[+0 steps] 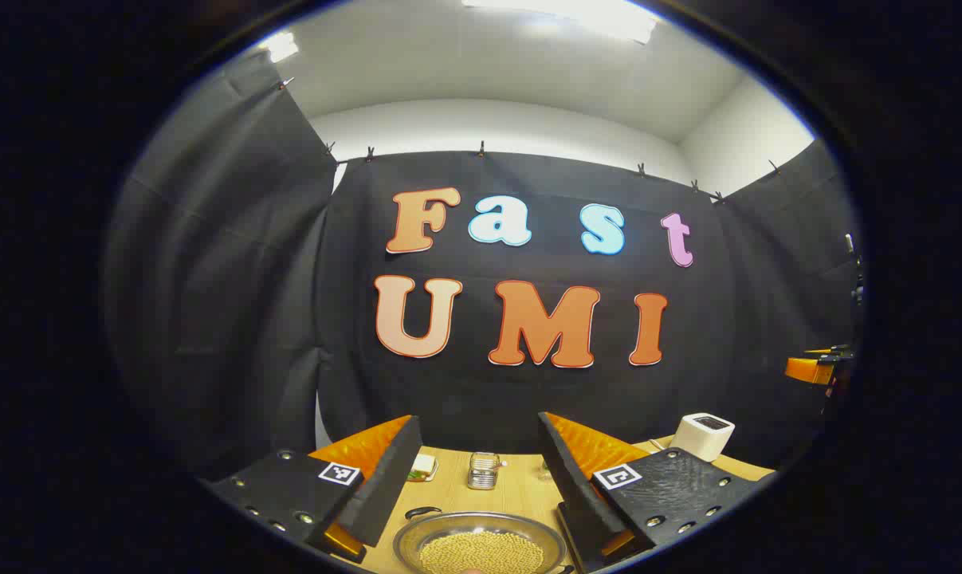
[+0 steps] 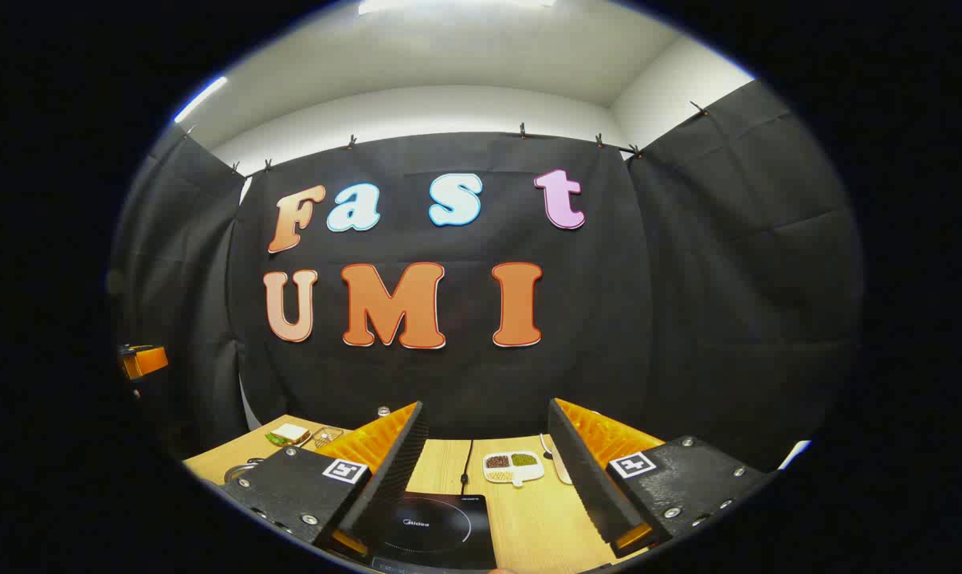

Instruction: First push the handle of the pot to place it horizontally, then grasp the pot with both hands and set it on the induction cooktop.

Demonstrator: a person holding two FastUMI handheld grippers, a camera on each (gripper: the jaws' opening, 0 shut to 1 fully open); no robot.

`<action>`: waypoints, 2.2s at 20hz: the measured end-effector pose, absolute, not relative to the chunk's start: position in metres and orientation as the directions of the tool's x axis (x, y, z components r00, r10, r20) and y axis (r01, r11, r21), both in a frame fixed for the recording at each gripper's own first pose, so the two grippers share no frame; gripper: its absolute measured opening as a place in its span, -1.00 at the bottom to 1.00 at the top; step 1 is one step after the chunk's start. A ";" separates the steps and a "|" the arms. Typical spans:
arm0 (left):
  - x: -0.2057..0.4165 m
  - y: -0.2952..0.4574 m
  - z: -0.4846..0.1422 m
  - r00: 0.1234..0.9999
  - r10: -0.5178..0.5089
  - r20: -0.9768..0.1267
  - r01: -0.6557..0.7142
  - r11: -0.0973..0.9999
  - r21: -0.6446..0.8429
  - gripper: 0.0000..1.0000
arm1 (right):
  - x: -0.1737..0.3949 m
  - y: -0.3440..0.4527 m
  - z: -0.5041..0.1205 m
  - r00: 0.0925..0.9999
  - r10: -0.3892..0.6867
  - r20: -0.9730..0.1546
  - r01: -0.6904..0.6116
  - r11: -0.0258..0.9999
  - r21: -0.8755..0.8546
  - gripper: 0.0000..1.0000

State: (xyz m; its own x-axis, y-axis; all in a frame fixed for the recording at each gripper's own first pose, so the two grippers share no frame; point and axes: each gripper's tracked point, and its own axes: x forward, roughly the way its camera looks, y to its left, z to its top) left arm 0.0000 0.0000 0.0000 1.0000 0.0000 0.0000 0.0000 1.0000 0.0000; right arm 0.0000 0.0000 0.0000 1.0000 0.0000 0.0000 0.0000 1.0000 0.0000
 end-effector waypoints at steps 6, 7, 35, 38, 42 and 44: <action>-0.001 -0.003 0.000 1.000 0.001 -0.007 -0.001 1.000 0.011 0.76 | -0.002 0.004 0.001 1.000 0.016 -0.002 -0.016 1.000 0.001 1.00; -0.001 -0.002 -0.002 1.000 0.001 -0.010 -0.001 1.000 0.009 0.76 | -0.003 0.002 0.001 1.000 0.016 0.000 -0.016 1.000 0.007 0.90; -0.007 -0.016 -0.030 0.996 -0.073 -0.049 0.077 0.994 0.073 -0.41 | -0.004 -0.007 -0.011 1.000 -0.008 -0.021 0.008 1.000 0.022 0.90; -0.007 -0.023 -0.047 0.992 -0.095 -0.083 0.102 0.991 0.086 -0.84 | -0.003 -0.009 -0.015 0.999 -0.007 -0.031 0.008 1.000 0.027 0.90; -0.009 -0.024 -0.075 0.986 -0.109 -0.129 0.118 0.991 0.065 -0.88 | 0.000 -0.016 -0.019 0.999 -0.032 -0.033 0.033 0.999 0.021 0.90; -0.011 -0.027 -0.094 0.980 -0.113 -0.164 0.120 0.992 0.032 -0.96 | 0.001 -0.021 -0.017 0.998 -0.056 -0.019 0.056 0.998 0.003 0.90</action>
